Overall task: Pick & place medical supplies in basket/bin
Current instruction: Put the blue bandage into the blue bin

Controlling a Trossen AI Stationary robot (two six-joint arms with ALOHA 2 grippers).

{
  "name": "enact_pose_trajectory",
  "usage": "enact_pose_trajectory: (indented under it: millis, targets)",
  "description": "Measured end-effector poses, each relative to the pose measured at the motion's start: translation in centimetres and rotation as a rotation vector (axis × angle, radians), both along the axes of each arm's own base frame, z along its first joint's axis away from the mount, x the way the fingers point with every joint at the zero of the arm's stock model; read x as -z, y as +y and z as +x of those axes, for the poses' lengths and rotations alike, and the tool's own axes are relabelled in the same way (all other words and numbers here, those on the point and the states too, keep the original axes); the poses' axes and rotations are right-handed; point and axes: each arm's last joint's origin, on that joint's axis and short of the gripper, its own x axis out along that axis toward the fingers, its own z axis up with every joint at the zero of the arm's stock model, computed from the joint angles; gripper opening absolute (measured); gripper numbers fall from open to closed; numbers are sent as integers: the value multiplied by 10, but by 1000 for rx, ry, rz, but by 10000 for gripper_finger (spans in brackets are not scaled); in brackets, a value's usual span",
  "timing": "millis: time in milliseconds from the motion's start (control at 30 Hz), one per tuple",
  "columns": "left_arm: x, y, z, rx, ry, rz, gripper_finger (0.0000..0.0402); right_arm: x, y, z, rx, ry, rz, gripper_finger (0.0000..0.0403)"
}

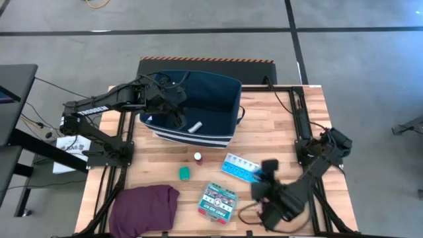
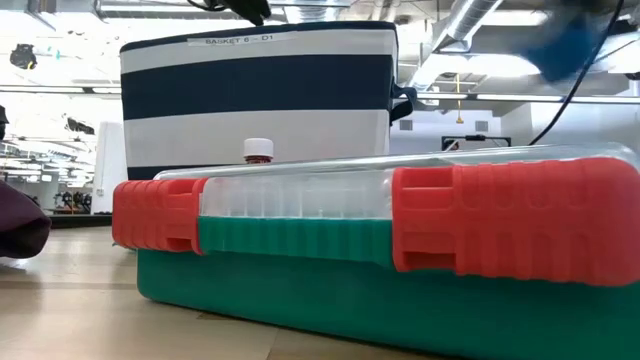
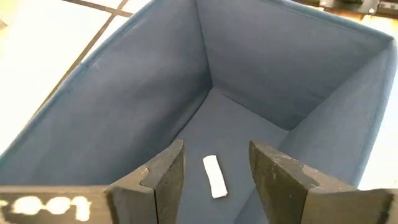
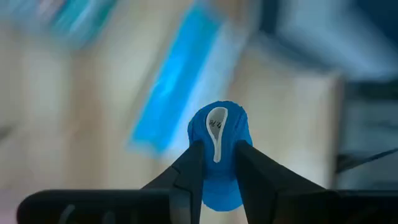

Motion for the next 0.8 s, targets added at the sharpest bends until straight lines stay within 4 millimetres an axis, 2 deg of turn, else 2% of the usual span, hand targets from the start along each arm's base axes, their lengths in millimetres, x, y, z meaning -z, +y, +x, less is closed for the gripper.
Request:
enact_pose_trajectory:
  millis: [200,400,533,667,800]
  targets:
    - [2,-2,-1,24,-2,-81,170,-29,-40,40,-19,-317,-401,73]
    - [2,-4,-9,17,26,-116,170,-59,-94,70,141,-563,-714,73]
    - [-7,-3,-18,-21,-16,-54,170,-74,-146,86,329,-533,-667,73]
    - [-18,-2,-33,-58,-66,-4,170,-74,-200,97,500,-441,-561,73]
    - [-24,-4,-46,-65,-87,6,170,-71,-233,114,547,-401,-345,73]
